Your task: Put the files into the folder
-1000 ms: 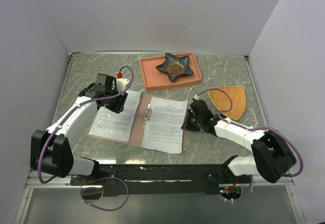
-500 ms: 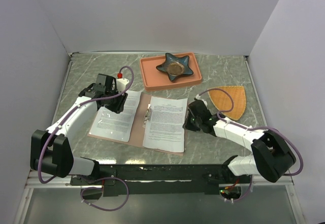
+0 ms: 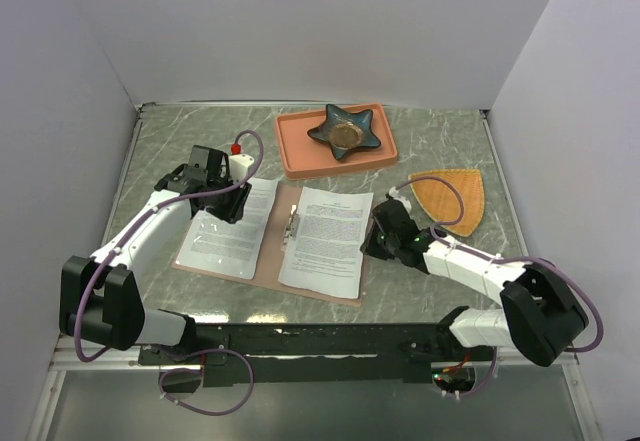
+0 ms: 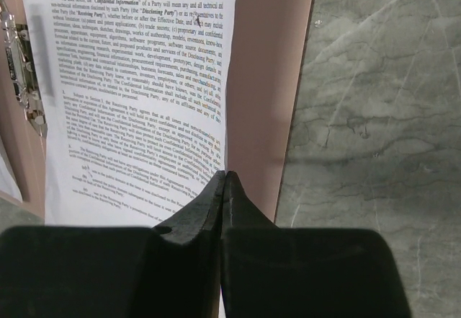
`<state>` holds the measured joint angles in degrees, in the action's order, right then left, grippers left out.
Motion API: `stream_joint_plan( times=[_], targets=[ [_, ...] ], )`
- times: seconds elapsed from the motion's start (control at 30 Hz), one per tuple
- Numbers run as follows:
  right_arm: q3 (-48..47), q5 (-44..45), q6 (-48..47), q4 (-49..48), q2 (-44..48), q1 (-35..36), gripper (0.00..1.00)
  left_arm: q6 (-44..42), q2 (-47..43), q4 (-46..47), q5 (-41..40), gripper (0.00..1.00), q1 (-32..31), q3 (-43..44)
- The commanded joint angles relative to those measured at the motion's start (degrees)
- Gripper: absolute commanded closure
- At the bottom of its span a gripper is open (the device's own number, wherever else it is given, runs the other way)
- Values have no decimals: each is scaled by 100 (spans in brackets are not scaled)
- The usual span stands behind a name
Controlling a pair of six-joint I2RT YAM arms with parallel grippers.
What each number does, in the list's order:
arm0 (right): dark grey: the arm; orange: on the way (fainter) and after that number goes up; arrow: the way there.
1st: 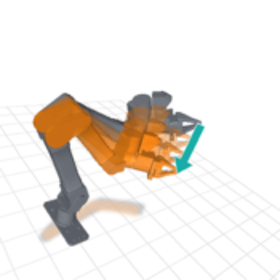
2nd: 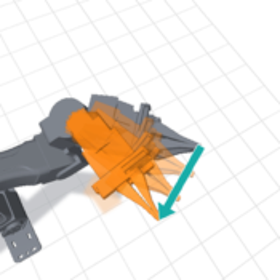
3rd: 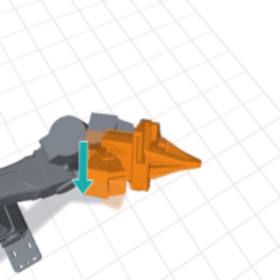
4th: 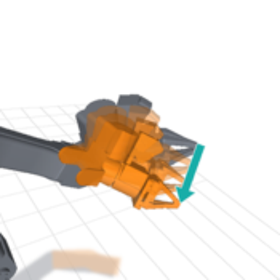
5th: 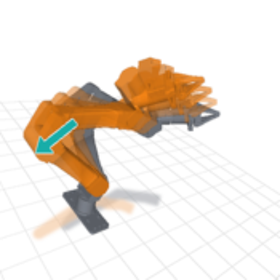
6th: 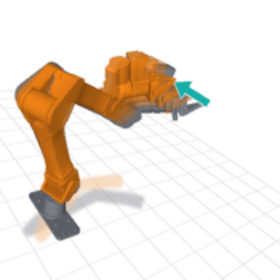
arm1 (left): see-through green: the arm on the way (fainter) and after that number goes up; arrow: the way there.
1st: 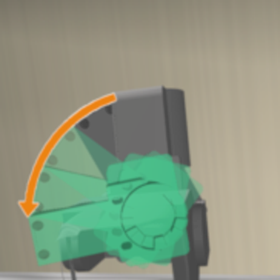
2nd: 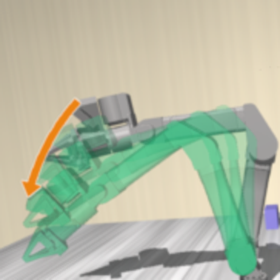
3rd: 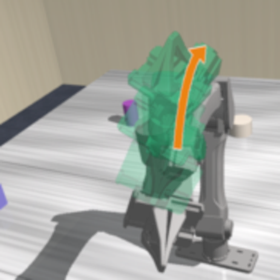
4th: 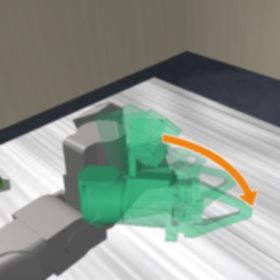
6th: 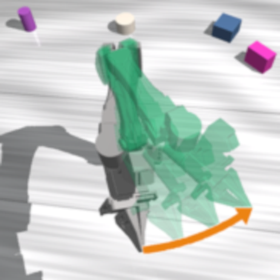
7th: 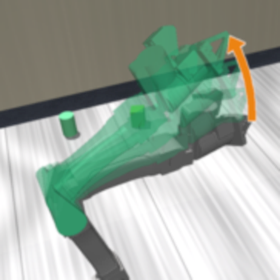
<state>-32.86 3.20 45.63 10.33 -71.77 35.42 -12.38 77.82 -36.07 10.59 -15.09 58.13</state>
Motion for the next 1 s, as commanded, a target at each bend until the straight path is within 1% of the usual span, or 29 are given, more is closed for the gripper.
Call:
stream_joint_plan(
  times=[0.0, 0.43, 0.63, 0.9, 0.97],
  targets=[
    [-71, 84, 69, -206, -118, 70, 100, -36, -215, 109, -31, 56, -20, 23],
    [-291, 5, -554, -242, -259, 97, 100, -45, -197, 127, -4, 57, -20, 14],
    [-414, -57, -1099, -330, -267, 97, 100, -54, -197, 127, 4, 57, -20, 23],
    [-475, -241, -1056, -303, -461, 105, 100, -27, -206, 110, 49, 57, -20, 32],
    [-493, -267, -1021, -242, -540, 114, 98, -19, -224, 101, 49, 56, -20, 41]
  ],
)
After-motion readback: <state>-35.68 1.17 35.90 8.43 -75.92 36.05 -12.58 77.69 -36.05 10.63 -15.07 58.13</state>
